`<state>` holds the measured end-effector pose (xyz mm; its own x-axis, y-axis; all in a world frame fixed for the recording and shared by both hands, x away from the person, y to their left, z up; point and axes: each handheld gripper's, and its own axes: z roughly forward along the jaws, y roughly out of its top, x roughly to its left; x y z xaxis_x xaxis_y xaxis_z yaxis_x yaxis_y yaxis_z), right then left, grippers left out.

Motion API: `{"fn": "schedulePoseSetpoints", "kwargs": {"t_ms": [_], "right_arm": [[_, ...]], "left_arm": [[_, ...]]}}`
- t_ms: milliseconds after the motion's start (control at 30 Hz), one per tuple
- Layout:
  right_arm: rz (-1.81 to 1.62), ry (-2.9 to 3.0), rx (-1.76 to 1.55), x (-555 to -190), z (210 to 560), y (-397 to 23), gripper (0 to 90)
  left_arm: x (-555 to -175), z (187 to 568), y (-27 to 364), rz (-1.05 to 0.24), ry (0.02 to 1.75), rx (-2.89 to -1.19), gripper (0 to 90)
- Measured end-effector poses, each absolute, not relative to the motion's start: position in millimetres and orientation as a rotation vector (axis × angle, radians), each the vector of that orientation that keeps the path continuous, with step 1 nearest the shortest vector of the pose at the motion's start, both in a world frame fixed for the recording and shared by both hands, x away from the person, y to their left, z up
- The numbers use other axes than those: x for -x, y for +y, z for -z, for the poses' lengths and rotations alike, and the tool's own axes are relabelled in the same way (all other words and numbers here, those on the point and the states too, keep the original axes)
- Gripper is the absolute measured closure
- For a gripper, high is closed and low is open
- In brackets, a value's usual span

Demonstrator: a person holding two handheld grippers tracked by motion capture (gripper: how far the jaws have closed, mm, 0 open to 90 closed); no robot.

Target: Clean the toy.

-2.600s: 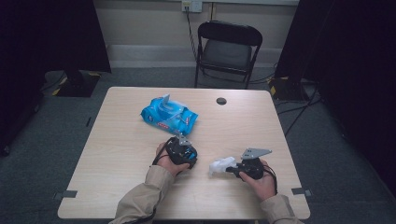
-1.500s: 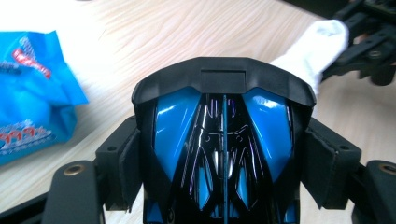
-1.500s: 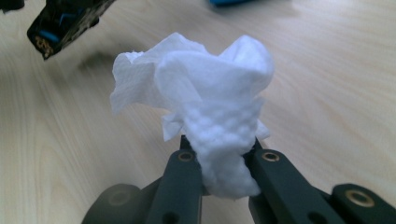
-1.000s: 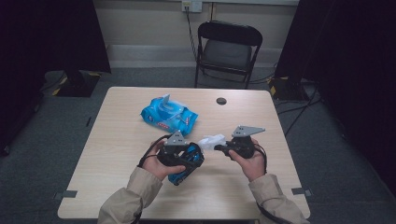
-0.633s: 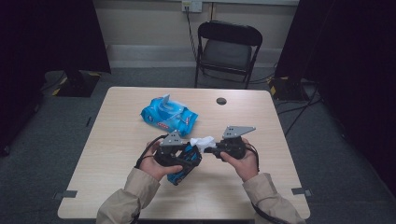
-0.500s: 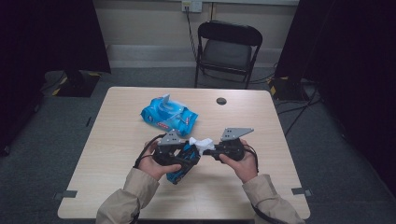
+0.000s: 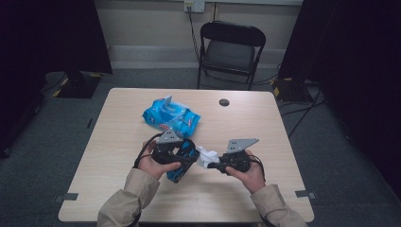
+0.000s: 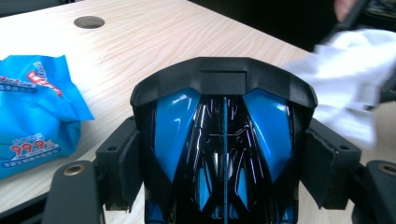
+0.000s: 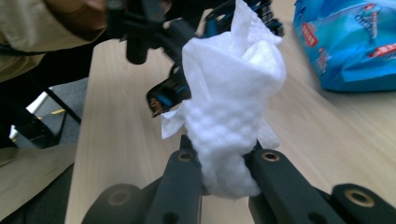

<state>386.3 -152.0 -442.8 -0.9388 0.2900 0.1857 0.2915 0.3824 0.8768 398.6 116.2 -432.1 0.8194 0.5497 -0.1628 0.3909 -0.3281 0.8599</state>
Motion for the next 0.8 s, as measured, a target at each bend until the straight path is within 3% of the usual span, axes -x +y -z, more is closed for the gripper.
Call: {"fn": "schedulePoseSetpoints", "kwargs": {"t_ms": [433,800], "right_arm": [[1.749,-2.623,0.78,-401.1,432.2,-190.7,85.1],[1.784,-2.619,0.741,-416.5,412.3,-166.8,85.1]], "left_arm": [[-393.6,429.8,109.4,-0.175,0.673,-1.961,25.4],[-389.0,430.5,92.1,-0.167,0.611,-1.989,25.4]]}}
